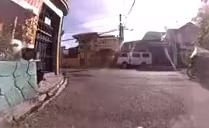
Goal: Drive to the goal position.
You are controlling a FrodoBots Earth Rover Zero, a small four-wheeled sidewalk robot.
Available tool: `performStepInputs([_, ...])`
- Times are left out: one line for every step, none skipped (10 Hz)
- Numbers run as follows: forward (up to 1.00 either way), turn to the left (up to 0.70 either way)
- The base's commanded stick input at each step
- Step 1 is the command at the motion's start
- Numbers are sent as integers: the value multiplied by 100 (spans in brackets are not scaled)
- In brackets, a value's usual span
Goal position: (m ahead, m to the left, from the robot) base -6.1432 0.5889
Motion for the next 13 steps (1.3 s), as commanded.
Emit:
performStepInputs([100, 0])
performStepInputs([100, 0])
performStepInputs([100, 0])
performStepInputs([100, 0])
performStepInputs([100, 0])
performStepInputs([100, 0])
performStepInputs([100, 0])
performStepInputs([100, 0])
performStepInputs([100, 0])
performStepInputs([100, 0])
performStepInputs([100, 0])
performStepInputs([100, 0])
performStepInputs([100, 0])
